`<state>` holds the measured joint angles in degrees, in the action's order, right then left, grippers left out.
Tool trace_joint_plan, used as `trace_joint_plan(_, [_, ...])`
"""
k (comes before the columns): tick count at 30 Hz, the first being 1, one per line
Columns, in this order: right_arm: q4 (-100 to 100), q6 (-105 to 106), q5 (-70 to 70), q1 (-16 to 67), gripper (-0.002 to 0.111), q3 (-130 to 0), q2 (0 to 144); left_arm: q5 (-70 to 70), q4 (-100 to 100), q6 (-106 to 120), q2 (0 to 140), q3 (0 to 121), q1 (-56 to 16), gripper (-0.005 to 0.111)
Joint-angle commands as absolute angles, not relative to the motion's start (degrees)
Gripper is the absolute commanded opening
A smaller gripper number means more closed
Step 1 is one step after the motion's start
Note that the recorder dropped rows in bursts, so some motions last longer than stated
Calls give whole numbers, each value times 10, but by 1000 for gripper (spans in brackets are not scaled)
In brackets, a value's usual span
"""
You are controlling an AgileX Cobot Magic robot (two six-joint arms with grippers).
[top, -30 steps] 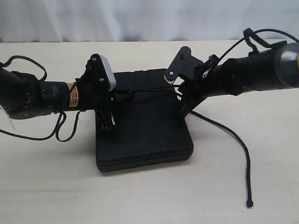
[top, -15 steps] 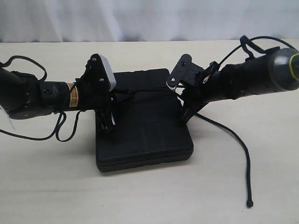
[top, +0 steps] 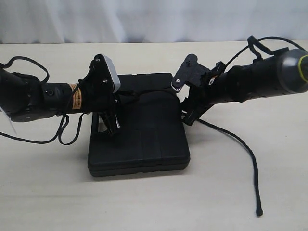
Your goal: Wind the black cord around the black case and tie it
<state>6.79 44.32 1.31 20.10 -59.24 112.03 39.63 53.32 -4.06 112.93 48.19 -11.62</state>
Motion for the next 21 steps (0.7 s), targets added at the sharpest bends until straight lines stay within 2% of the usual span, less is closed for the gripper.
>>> trace_joint_plan(1, [70, 437, 16, 200, 77, -592, 1121, 395, 533, -44, 1130, 483, -118, 0])
trace_joint_plan(8, [70, 422, 32, 200, 77, -592, 1097, 395, 532, -39, 1130, 483, -118, 0])
trace_joint_plan(21, [95, 412, 174, 200, 77, -592, 971, 396, 529, -38, 1130, 483, -118, 0])
